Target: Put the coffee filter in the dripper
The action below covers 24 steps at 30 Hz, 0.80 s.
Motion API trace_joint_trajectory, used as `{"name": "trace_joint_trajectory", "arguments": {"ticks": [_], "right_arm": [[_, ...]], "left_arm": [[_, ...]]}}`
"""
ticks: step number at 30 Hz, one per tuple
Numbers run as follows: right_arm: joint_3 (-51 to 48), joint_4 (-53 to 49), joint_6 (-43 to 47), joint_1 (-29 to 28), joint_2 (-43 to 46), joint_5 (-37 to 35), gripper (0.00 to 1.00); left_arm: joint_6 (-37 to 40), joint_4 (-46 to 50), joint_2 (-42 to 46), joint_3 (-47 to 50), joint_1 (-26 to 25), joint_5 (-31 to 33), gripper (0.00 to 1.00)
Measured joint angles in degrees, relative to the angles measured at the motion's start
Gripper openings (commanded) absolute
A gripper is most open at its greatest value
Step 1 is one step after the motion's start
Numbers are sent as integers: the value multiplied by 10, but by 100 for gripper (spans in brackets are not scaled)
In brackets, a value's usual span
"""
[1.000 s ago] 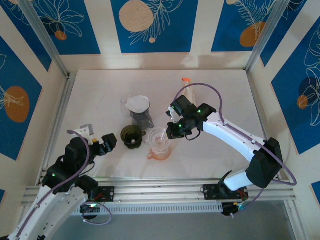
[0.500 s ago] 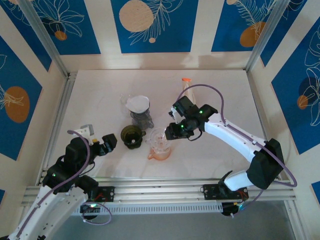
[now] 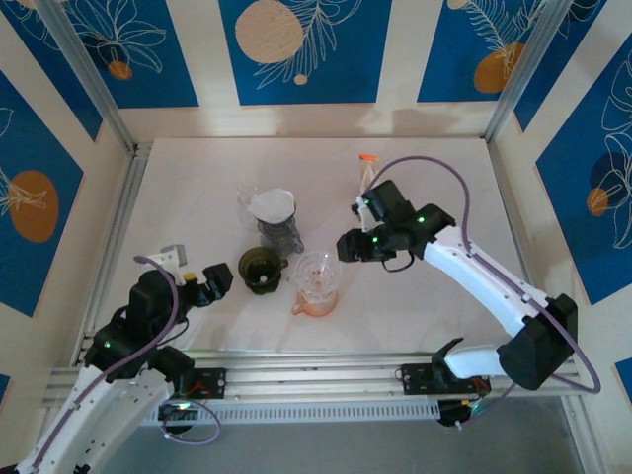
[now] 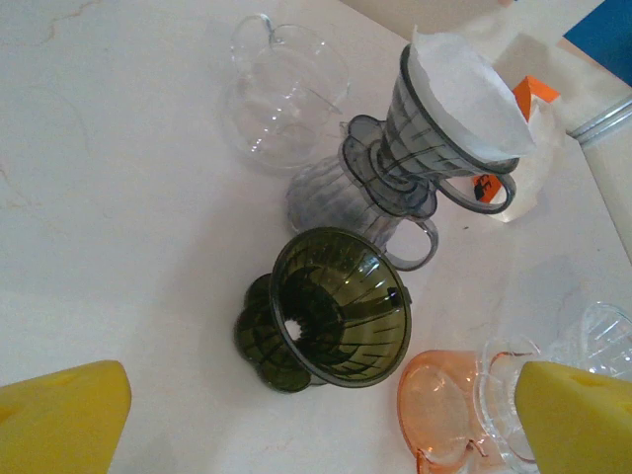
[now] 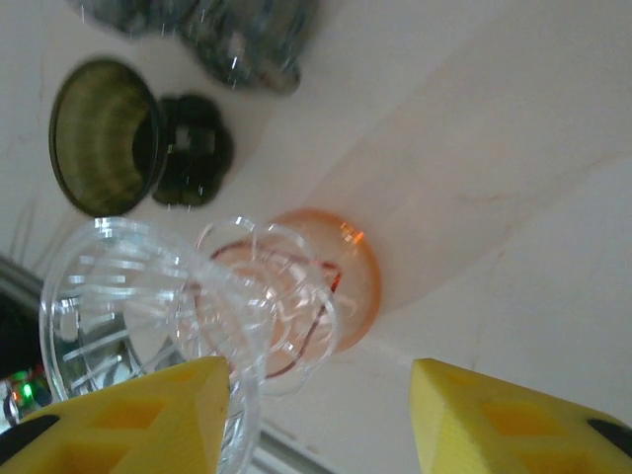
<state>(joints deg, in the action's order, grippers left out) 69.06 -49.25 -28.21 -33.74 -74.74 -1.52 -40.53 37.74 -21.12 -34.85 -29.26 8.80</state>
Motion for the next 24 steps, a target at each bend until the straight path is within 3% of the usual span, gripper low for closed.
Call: {"name": "trace_joint_trajectory", "arguments": {"ticks": [5, 7, 9, 12, 18, 24], "right_arm": [[22, 34, 6, 60, -6, -24, 50], [39, 47, 15, 81, -28, -43, 43], [64, 63, 26, 105, -71, -62, 36], [105, 80, 39, 137, -147, -86, 33], [195, 82, 61, 162, -283, -139, 29], [255, 86, 52, 161, -337, -165, 28]], "left_arm": [[2, -24, -26, 2, 0, -22, 100], [2, -30, -31, 5, 0, -29, 100], [2, -31, -32, 7, 0, -34, 100], [2, -32, -33, 7, 0, -40, 100], [6, -33, -33, 7, 0, -43, 100], [6, -33, -35, 7, 0, -43, 100]]}}
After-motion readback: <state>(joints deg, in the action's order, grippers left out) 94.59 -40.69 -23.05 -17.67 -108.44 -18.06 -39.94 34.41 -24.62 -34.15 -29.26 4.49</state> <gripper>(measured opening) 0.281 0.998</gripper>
